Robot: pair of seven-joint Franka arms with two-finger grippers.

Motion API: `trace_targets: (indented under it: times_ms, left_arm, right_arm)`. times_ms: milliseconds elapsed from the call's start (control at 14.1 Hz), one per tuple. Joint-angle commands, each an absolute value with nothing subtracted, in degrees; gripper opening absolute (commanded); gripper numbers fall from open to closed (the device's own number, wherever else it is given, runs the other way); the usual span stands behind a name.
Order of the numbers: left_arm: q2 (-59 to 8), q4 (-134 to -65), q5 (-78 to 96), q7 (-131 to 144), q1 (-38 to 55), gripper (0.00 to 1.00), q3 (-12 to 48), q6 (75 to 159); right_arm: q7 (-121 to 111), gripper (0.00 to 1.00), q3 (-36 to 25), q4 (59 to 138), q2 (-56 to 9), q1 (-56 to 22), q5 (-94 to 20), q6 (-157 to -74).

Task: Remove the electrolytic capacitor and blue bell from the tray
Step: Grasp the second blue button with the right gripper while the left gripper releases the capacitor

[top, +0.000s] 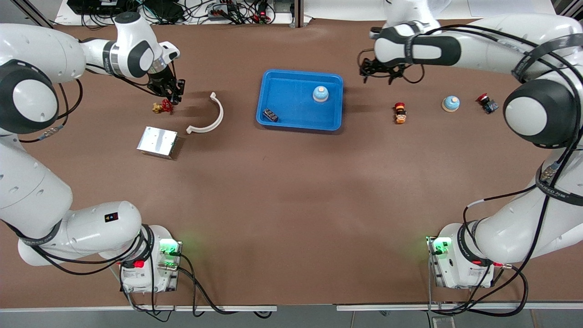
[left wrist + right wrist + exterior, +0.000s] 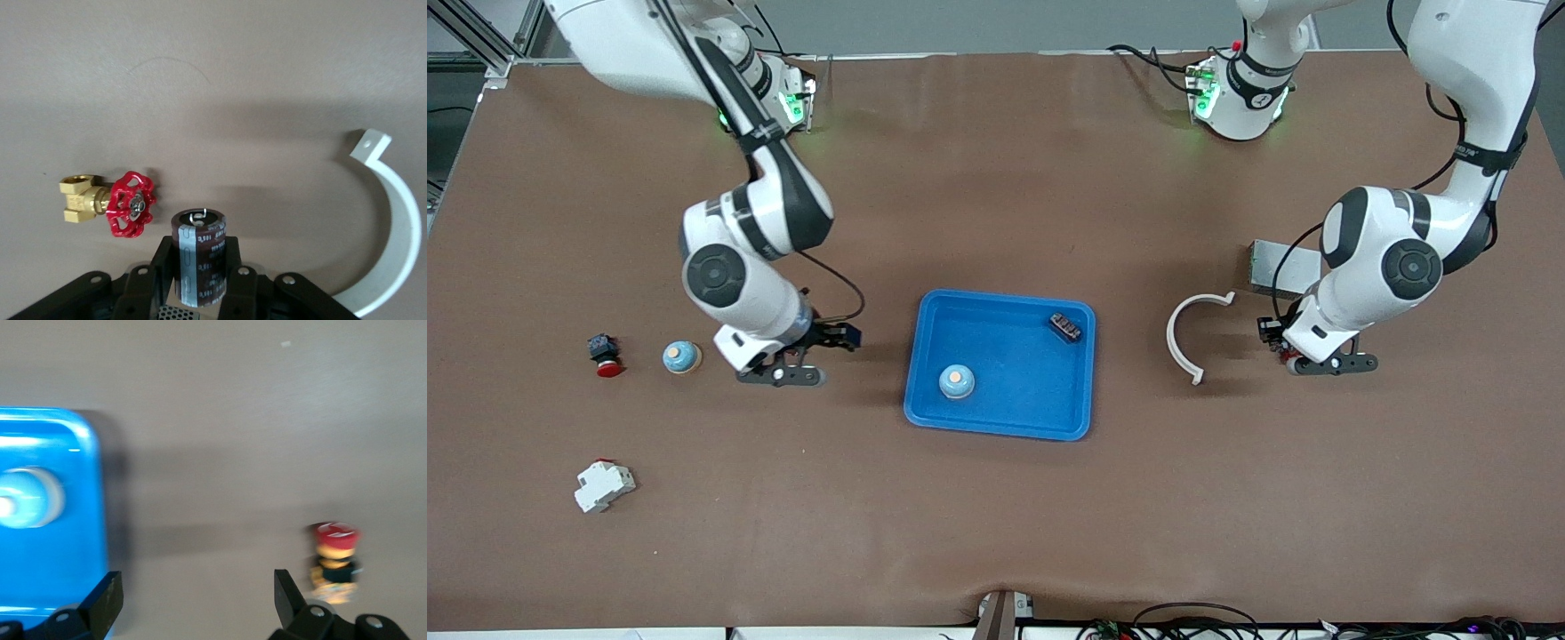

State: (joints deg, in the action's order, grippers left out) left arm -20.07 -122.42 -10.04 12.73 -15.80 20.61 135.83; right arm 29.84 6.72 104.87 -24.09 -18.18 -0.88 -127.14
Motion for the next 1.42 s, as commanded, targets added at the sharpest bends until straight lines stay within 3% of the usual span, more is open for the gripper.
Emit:
trace_targets:
  times_ms: [0,778,849,920,1061,1344]
  left_arm:
    - [-22.75,-122.26,-12.56,15.02,-16.0,0.0,20.83,139.21]
    - [-28.48,-120.59,-22.06,23.46,-15.82,0.0,20.83,141.77]
    - [-28.39,-120.59,-22.06,23.73,-15.91,0.04,20.92,141.68]
    - [-28.39,-120.24,-22.06,24.08,-15.82,0.27,20.92,141.68]
    - [-28.39,-119.88,-22.15,24.87,-15.73,1.0,20.92,141.24]
    - [-25.5,-119.71,-22.15,26.8,-15.99,1.0,21.27,138.36]
  right_arm:
    - [39.26,1.0,6.06,97.31,-29.25,-23.36,-0.09,-126.12]
    - [52.99,1.0,4.75,79.2,-45.6,-31.02,1.75,-126.21]
    - [53.87,1.0,4.57,78.06,-46.57,-31.72,1.84,-126.21]
    - [54.57,1.0,4.57,76.83,-47.54,-31.99,1.93,-126.21]
    - [54.76,1.0,4.48,75.5,-48.95,-32.25,2.55,-126.3]
    - [55.63,1.0,3.87,74.27,-50.62,-32.69,2.81,-126.74]
